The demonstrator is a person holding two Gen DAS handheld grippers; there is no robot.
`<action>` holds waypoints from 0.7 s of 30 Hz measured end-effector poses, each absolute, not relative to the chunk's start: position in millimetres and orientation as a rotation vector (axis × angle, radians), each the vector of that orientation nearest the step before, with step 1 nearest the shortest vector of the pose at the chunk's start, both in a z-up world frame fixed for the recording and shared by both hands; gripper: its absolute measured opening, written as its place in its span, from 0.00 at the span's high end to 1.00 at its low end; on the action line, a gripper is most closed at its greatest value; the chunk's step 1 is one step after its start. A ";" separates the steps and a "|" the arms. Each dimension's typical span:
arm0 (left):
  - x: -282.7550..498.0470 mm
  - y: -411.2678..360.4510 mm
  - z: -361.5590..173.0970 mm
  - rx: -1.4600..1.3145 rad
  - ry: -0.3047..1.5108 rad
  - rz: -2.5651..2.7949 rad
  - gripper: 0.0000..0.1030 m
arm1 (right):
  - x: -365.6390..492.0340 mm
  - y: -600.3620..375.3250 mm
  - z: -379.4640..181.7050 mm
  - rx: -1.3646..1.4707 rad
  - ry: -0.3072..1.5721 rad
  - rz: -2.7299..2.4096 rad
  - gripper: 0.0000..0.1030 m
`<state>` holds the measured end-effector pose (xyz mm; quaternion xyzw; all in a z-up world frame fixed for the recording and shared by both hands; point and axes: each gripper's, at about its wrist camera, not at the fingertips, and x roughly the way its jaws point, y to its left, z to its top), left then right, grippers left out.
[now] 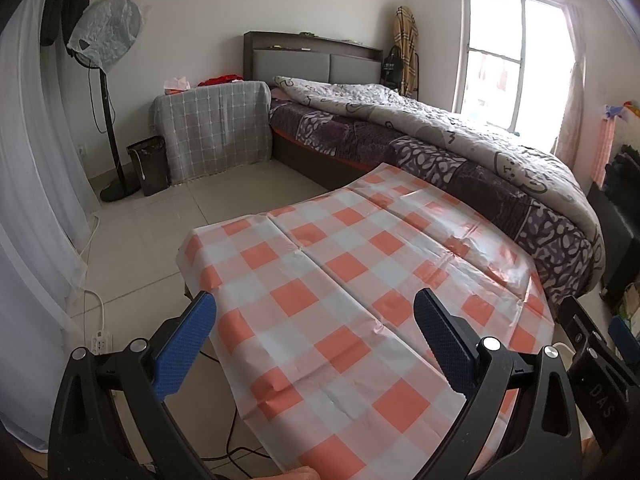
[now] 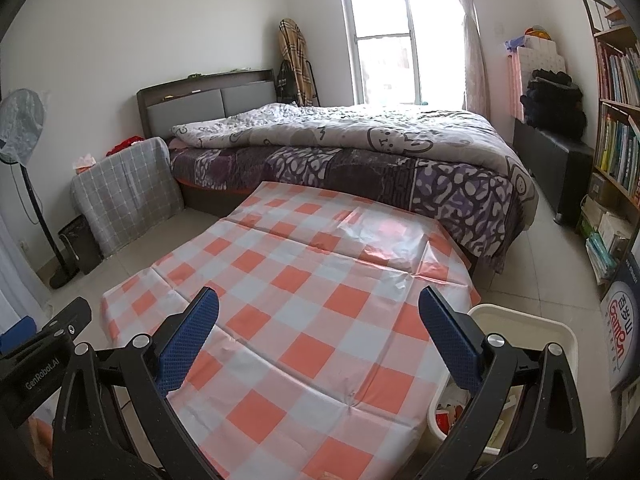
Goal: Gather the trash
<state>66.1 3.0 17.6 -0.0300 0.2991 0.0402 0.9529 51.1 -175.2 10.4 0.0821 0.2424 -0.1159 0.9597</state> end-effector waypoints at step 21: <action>66.4 5.7 21.3 -0.124 0.580 0.028 0.07 | 42.8 -169.1 -2.3 0.185 0.500 -0.245 0.07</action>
